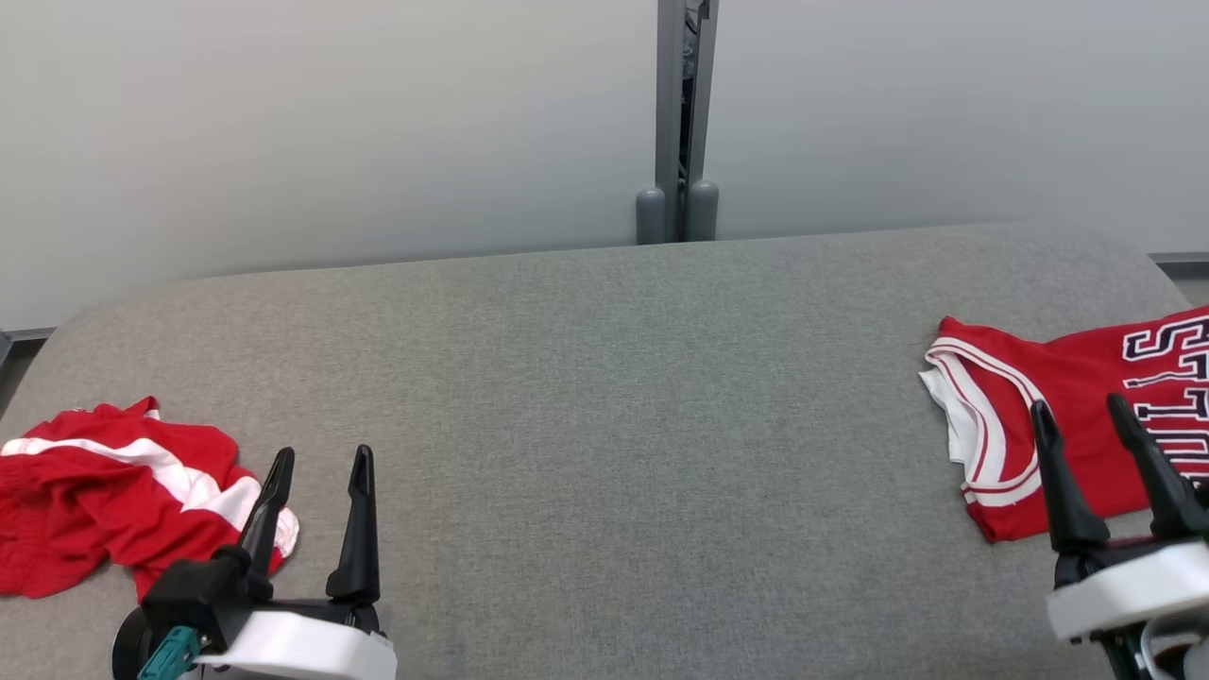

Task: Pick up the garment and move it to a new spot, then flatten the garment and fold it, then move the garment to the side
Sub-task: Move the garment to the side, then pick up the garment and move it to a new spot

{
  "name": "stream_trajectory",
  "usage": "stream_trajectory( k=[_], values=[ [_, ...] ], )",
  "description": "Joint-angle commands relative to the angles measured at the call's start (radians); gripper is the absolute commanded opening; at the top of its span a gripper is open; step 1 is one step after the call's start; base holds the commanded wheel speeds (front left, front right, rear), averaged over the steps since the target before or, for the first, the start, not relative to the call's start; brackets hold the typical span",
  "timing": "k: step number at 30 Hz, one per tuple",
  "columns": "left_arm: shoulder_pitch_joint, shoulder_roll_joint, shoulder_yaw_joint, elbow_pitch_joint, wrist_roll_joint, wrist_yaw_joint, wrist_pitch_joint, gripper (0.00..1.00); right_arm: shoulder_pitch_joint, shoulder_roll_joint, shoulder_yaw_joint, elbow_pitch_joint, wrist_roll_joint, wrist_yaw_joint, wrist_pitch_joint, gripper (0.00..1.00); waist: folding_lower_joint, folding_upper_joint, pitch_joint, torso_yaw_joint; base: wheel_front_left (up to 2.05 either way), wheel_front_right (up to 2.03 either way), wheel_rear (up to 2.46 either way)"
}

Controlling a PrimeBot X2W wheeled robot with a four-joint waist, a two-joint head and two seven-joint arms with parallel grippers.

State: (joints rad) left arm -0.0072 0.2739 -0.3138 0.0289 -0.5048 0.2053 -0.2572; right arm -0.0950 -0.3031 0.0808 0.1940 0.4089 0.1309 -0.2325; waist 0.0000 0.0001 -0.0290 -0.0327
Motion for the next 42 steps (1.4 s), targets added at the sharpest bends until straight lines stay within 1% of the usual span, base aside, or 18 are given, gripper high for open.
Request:
stream_trajectory(
  k=[1,5,9,12,18,30,36,42],
  values=[
    [0.017,0.002,0.012,0.001,-0.002,0.003,-0.006,1.00,0.042,0.015,-0.021,-0.037,-0.029,0.000,0.010,1.00,0.0000,-0.0001,-0.011,0.013,0.00,0.00,0.00],
    [0.051,-0.014,0.021,0.011,0.006,0.004,-0.008,1.00,0.111,0.061,-0.059,-0.106,-0.048,0.000,0.016,1.00,0.0000,-0.0001,-0.021,0.026,0.00,0.00,0.00],
    [0.077,-0.029,0.028,0.009,0.031,0.005,-0.009,1.00,0.150,0.087,-0.073,-0.157,-0.071,0.000,0.029,1.00,0.0000,-0.0001,-0.023,0.034,0.00,0.00,0.00],
    [0.081,-0.041,0.035,0.010,0.049,-0.002,-0.008,1.00,0.164,0.100,-0.081,-0.179,-0.081,0.000,0.039,1.00,0.0000,-0.0001,-0.024,0.038,0.00,0.00,0.00],
    [0.071,-0.053,0.042,0.012,0.074,-0.015,-0.009,1.00,0.172,0.112,-0.088,-0.203,-0.092,0.000,0.060,1.00,0.0000,-0.0001,-0.021,0.042,0.00,0.00,0.00],
    [0.055,-0.066,0.049,0.022,0.086,-0.036,-0.009,1.00,0.178,0.120,-0.081,-0.217,-0.095,0.000,0.078,1.00,0.0000,-0.0001,-0.016,0.057,0.00,0.00,0.00],
    [0.040,-0.059,0.059,0.031,0.081,-0.036,-0.008,1.00,0.178,0.122,-0.063,-0.210,-0.087,0.000,0.081,1.00,0.0000,-0.0001,-0.011,0.106,0.00,0.00,0.00],
    [0.031,-0.050,0.067,0.041,0.073,-0.032,0.004,1.00,0.161,0.118,-0.035,-0.198,-0.077,0.000,0.073,1.00,0.0000,-0.0001,-0.010,0.190,0.00,0.00,0.00]
  ],
)
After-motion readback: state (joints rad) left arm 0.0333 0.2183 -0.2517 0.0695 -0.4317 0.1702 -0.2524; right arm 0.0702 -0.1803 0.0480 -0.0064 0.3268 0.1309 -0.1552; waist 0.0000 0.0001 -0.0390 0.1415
